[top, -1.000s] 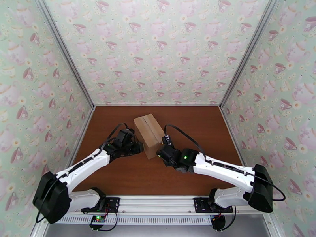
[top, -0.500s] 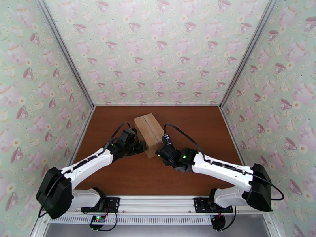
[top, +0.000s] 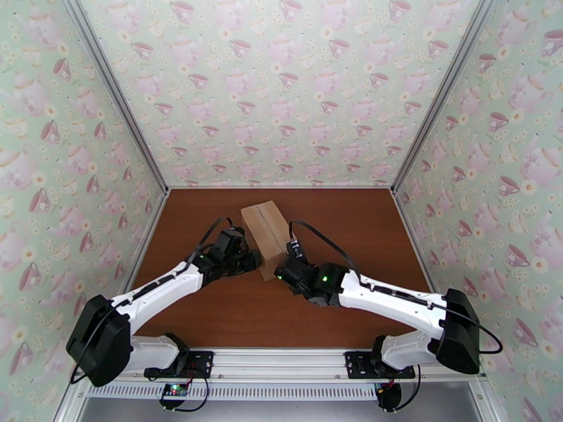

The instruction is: Unpack the express box

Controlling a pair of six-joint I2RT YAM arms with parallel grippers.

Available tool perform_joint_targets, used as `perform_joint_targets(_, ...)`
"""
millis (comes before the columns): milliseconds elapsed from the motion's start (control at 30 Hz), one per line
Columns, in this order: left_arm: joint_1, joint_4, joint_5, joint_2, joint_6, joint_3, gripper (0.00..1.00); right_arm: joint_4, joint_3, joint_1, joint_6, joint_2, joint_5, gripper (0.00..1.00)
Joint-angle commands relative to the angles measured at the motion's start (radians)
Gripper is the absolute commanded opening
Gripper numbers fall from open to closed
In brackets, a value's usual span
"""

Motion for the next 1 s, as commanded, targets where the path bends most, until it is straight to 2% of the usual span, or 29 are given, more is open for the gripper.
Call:
perform_joint_targets(0,-0.026,0.038,0.016,0.016,-0.004,0.036,0.45,0.024,0.027,0.019,-0.014,-0.007,-0.077,0.0)
perform_joint_targets(967,-0.048,0.055,0.01,0.018,-0.011,0.057,0.45,0.034,0.049,0.052,-0.022,0.007,-0.076,0.0)
